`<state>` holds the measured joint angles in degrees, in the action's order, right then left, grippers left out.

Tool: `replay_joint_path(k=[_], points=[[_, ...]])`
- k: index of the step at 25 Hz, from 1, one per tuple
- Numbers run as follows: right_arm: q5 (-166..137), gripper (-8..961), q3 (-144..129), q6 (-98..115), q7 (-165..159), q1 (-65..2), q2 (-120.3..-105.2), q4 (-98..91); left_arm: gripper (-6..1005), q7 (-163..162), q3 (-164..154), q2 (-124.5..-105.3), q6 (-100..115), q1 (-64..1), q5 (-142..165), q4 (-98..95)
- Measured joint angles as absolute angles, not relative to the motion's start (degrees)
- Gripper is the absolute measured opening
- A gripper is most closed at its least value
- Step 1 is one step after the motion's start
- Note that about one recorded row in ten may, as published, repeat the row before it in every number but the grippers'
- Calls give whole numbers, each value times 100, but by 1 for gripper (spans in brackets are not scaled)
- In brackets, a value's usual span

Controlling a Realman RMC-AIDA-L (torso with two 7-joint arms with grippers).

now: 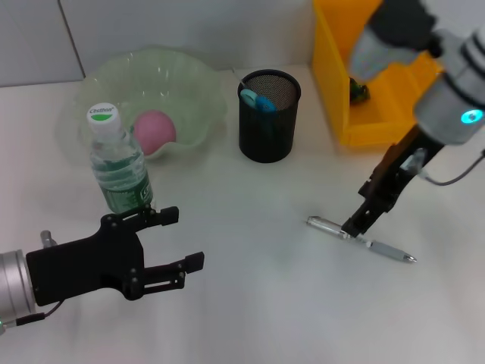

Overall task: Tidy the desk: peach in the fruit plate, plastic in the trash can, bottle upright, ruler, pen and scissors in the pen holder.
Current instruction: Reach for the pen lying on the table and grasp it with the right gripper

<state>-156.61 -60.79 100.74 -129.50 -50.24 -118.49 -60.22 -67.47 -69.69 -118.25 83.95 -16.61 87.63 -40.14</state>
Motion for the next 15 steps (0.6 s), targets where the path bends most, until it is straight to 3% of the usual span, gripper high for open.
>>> replay_joint_path(k=[15], points=[[-15710, 787, -7644, 8848, -13465, -5271, -11945, -5219, 835, -6741, -6978, -11839, 8327, -1677, 8763, -3938]])
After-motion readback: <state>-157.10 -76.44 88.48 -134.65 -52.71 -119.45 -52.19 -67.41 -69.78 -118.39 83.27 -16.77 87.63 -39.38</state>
